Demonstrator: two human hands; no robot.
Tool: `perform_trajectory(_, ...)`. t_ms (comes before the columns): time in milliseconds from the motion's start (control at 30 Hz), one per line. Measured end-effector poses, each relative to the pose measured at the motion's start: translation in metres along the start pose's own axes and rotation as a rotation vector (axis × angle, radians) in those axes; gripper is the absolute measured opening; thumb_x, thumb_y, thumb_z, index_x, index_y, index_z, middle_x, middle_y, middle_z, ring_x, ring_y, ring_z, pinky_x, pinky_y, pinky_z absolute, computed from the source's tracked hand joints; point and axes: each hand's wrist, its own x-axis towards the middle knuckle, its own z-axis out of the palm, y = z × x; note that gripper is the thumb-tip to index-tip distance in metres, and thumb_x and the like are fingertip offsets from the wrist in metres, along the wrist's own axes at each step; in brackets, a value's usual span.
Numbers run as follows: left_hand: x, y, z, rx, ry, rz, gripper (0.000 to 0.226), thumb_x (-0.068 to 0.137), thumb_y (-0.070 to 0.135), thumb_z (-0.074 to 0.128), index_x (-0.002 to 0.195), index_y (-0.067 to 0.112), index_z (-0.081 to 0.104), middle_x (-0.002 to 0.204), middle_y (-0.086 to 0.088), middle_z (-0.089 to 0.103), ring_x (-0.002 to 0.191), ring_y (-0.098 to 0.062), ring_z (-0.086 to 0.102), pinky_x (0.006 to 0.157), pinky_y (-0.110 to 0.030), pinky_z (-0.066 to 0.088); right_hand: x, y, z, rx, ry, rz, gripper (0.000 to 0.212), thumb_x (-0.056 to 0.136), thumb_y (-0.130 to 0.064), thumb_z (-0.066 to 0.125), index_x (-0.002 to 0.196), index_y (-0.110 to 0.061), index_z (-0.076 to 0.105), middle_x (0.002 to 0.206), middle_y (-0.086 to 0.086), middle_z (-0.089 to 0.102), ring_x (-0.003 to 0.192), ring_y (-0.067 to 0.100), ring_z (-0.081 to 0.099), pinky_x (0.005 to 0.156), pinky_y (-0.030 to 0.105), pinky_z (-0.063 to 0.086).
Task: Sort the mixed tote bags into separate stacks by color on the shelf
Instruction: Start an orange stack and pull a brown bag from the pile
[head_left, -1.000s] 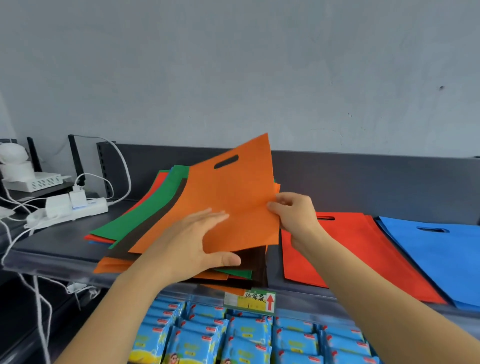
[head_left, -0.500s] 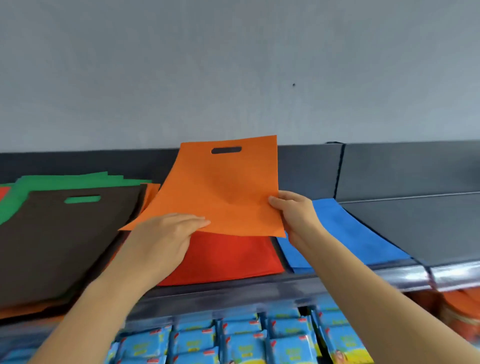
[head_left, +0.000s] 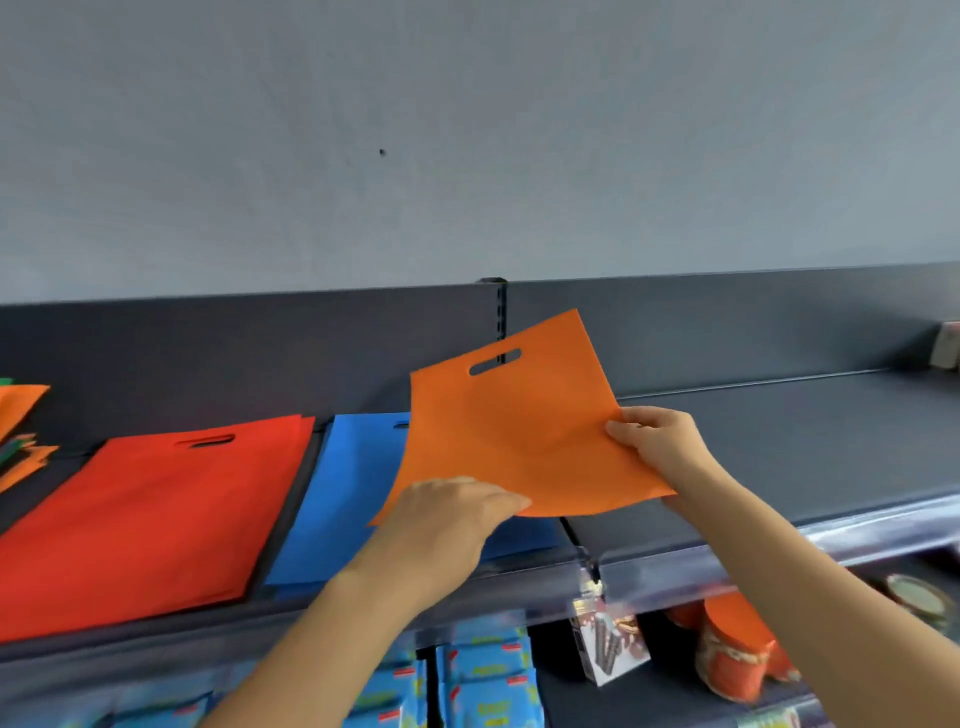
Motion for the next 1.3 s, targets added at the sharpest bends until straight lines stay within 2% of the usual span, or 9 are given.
perform_trajectory(167,0.06,0.047,0.035,-0.078,-0.024,0.03,0.057,0.084,-0.009,0.044,0.128,0.024,0.056,0.124,0.003,0.062,0.113,-0.021,0.056,0.09,-0.041,0.048,0.044,0.014,-0.071,-0.409,0.057,-0.07,0.015,0.081,-0.013,0.068,0.095,-0.017,0.073,0.095,0.006,0.07,0.092,0.025,0.063,0.083,0.036,0.05)
perform_trajectory(333,0.099,0.085,0.058,-0.005,-0.192,-0.002,0.049,0.079,-0.012,0.041,0.117,0.014,0.058,0.109,-0.009,0.063,0.101,-0.033,0.058,0.076,-0.044,0.049,0.057,0.014,-0.105,-0.976,0.056,-0.116,0.047,0.082,-0.026,0.068,0.126,-0.015,0.058,0.125,0.008,0.06,0.115,0.027,0.054,0.095,0.035,0.042)
perform_trajectory(400,0.105,0.093,0.064,-0.054,-0.274,-0.023,0.04,0.088,-0.005,0.042,0.12,0.013,0.056,0.106,-0.014,0.063,0.096,-0.035,0.059,0.075,-0.044,0.049,0.052,0.017,-0.099,-0.993,0.007,-0.184,0.046,0.086,-0.029,0.065,0.13,-0.018,0.055,0.13,0.008,0.057,0.118,0.026,0.053,0.094,0.033,0.041)
perform_trajectory(467,0.107,0.095,0.068,-0.193,-0.355,-0.064,0.027,0.099,0.023,0.042,0.12,0.015,0.057,0.108,-0.015,0.064,0.097,-0.035,0.059,0.079,-0.044,0.05,0.047,0.022,-0.085,-0.983,-0.106,-0.255,0.041,0.09,-0.03,0.06,0.13,-0.023,0.055,0.132,0.006,0.056,0.119,0.023,0.053,0.092,0.029,0.04)
perform_trajectory(567,0.1,0.089,0.058,-0.367,-0.367,-0.198,0.043,0.096,0.05,0.038,0.11,0.018,0.063,0.107,-0.005,0.065,0.097,-0.024,0.058,0.084,-0.041,0.048,0.04,0.035,-0.061,-0.913,-0.323,-0.251,0.042,0.095,-0.033,0.052,0.135,-0.023,0.049,0.14,0.002,0.05,0.126,0.019,0.047,0.096,0.024,0.035)
perform_trajectory(733,0.073,0.041,0.029,-0.145,-0.243,-0.392,0.037,0.098,0.046,0.038,0.127,0.031,0.055,0.132,0.012,0.054,0.121,-0.011,0.048,0.094,-0.032,0.039,0.047,0.059,-0.053,-1.129,-0.466,-0.184,0.065,0.088,-0.058,0.049,0.144,-0.029,0.033,0.154,-0.003,0.025,0.141,0.02,0.024,0.115,0.04,0.02)
perform_trajectory(967,0.034,-0.004,0.036,0.02,-0.452,-0.611,0.051,0.097,0.051,0.035,0.143,0.027,0.037,0.15,0.008,0.033,0.136,-0.015,0.032,0.105,-0.035,0.032,0.053,0.053,-0.065,-1.103,-0.462,-0.166,0.066,0.086,-0.052,0.057,0.143,-0.027,0.036,0.153,-0.004,0.027,0.139,0.019,0.028,0.114,0.036,0.023)
perform_trajectory(1133,0.029,-0.006,0.044,-0.017,-0.411,-0.604,0.053,0.097,0.053,0.032,0.145,0.029,0.034,0.153,0.007,0.027,0.139,-0.017,0.025,0.11,-0.038,0.028,0.05,0.046,-0.061,-1.043,-0.434,-0.131,0.061,0.085,-0.043,0.064,0.139,-0.024,0.043,0.147,0.0,0.039,0.131,0.021,0.041,0.104,0.028,0.032)
perform_trajectory(1300,0.006,-0.015,0.024,-0.05,-0.157,-0.603,0.049,0.098,0.048,0.035,0.143,0.028,0.037,0.153,0.011,0.026,0.14,-0.008,0.022,0.111,-0.031,0.025,0.035,0.012,-0.02,-0.873,-0.325,-0.292,0.047,0.086,-0.033,0.066,0.13,-0.021,0.053,0.14,0.0,0.048,0.122,0.021,0.049,0.09,0.028,0.038)
